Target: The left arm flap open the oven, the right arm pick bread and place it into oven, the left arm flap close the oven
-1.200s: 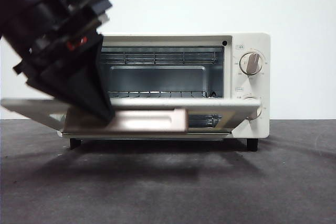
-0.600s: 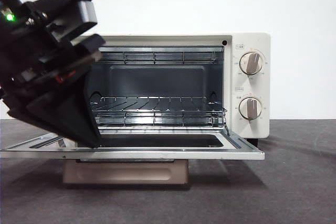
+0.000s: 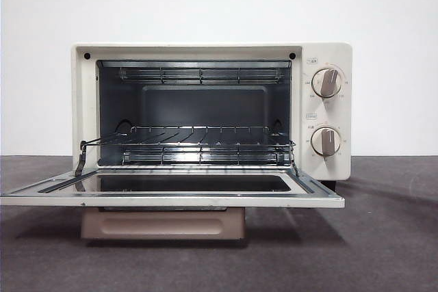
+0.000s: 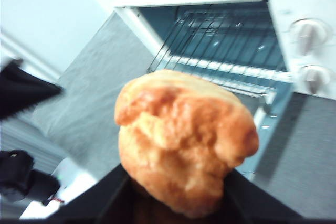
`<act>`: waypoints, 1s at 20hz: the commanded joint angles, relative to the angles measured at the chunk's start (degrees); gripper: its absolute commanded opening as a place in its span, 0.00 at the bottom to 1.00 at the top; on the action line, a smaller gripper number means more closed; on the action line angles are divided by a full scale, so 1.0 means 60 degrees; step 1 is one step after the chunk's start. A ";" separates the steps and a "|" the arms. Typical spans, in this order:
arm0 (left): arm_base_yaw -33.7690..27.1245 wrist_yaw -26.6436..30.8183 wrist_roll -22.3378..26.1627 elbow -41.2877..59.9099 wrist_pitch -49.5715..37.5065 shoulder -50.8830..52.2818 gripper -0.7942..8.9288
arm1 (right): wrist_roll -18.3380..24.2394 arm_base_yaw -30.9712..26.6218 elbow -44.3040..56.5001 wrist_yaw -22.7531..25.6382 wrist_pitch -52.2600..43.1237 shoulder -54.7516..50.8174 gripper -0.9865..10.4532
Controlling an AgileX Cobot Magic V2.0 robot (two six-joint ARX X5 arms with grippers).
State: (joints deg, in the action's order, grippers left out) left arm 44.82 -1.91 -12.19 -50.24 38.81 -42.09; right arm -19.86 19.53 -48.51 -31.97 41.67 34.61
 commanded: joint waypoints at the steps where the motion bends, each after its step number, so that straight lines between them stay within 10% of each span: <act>1: 0.0087 0.0160 -0.0044 -0.0543 0.0474 0.0368 0.10 | -0.0324 0.0612 -0.0146 0.0069 -0.0670 0.0714 0.22; 11: 0.0087 0.0357 -0.0131 -0.0907 0.1705 0.1621 0.10 | -0.1213 0.3180 -0.0146 0.2641 -0.3133 0.3799 0.22; 20: 0.0087 0.0357 -0.0120 -0.0907 0.2182 0.2401 0.10 | -0.1920 0.3592 -0.0186 0.3162 -0.6193 0.6703 0.22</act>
State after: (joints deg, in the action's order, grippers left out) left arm 44.82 0.08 -12.82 -54.39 52.38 -27.46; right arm -29.87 40.71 -48.53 -12.99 5.04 74.50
